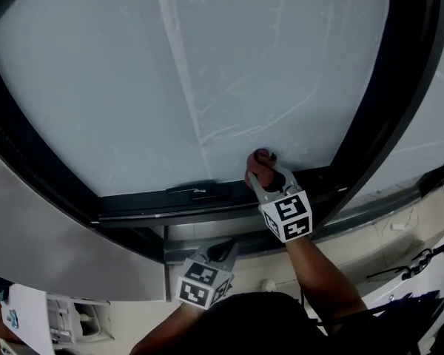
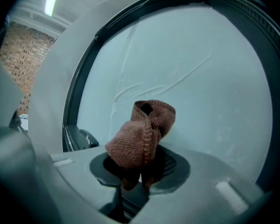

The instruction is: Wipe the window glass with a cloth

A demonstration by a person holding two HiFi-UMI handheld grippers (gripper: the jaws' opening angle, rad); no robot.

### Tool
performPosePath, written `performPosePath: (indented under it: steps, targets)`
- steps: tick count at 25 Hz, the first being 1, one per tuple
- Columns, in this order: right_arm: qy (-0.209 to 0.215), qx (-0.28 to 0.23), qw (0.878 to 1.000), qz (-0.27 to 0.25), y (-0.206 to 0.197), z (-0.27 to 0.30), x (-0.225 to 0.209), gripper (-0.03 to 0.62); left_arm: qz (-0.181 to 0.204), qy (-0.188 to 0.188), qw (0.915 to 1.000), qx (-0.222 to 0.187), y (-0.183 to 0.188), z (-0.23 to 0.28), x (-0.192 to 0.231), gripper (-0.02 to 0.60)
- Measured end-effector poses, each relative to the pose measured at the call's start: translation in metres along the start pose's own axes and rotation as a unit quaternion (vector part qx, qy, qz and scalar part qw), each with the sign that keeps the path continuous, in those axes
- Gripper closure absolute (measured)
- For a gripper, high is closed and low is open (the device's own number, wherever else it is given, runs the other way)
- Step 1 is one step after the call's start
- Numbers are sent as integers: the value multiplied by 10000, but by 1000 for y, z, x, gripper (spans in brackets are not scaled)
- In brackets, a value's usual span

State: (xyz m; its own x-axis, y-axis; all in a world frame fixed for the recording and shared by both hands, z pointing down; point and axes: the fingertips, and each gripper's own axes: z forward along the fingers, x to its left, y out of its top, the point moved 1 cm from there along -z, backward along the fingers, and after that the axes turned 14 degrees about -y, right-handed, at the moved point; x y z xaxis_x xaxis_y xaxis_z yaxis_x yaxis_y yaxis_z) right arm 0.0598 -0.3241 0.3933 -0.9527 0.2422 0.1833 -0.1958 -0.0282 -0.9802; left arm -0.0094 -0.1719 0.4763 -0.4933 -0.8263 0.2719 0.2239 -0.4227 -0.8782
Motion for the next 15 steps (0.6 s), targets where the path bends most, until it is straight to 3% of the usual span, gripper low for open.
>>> performPosePath:
  steps: [5, 15]
  targets:
    - [-322, -1077, 9936, -68, 81, -29, -27, 507, 47, 2, 10000, 25, 4, 4, -3, 565]
    - [-950, -2685, 9566, -613, 231, -57, -89, 507, 88, 126, 9999, -29, 13, 4, -3, 565]
